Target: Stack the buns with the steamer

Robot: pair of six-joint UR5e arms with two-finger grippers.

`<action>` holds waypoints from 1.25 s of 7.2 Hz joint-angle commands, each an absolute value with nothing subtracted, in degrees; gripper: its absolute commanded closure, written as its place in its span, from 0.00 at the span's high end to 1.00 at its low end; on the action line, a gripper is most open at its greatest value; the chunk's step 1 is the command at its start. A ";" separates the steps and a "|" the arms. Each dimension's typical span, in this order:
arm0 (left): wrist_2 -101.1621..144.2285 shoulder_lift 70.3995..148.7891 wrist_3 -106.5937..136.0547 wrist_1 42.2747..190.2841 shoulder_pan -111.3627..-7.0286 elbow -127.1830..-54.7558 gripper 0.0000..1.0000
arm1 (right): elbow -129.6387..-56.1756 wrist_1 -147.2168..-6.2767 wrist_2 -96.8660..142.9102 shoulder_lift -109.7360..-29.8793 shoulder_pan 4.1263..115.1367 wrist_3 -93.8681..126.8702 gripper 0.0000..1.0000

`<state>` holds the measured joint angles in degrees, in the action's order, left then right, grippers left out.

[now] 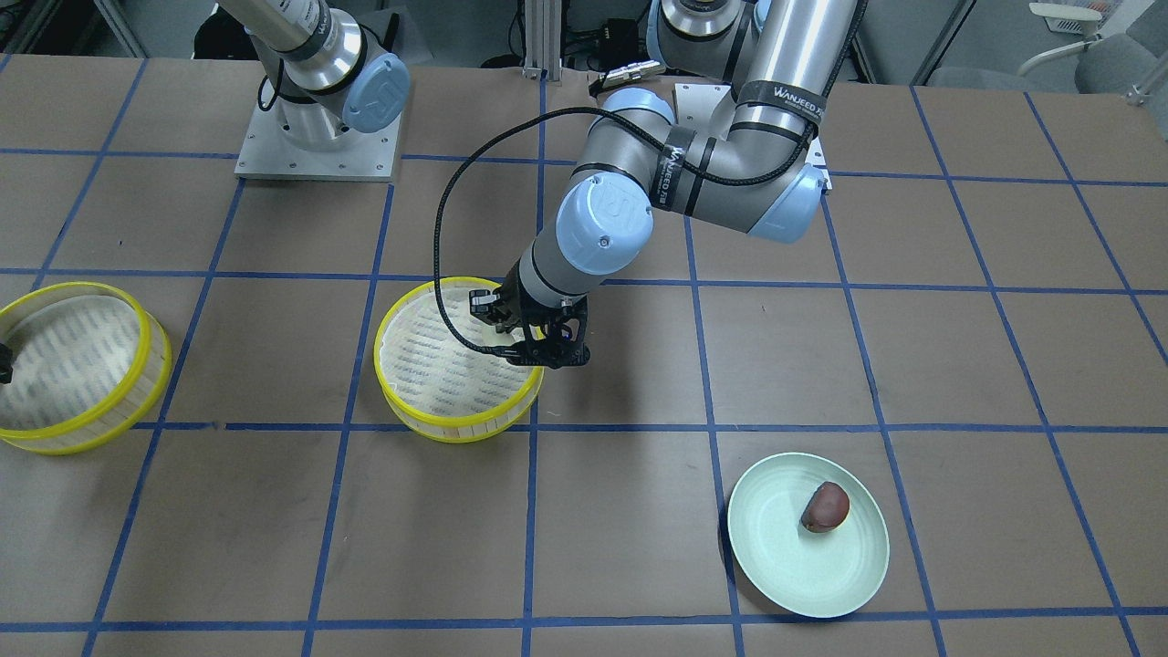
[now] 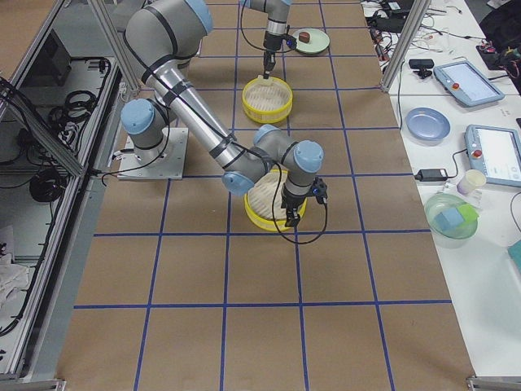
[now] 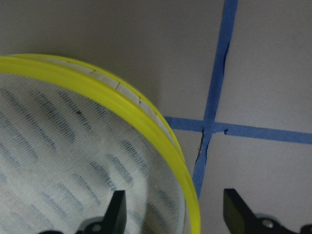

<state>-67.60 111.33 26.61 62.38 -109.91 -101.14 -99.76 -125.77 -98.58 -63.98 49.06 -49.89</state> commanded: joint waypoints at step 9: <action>-72.91 111.18 19.92 61.70 -100.32 -96.34 1.00 | -100.19 -103.67 -92.73 -76.79 60.25 -40.48 0.00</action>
<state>-69.48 111.28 24.80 61.69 -104.21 -97.54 -100.03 -108.55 -93.18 -74.12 55.24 -45.99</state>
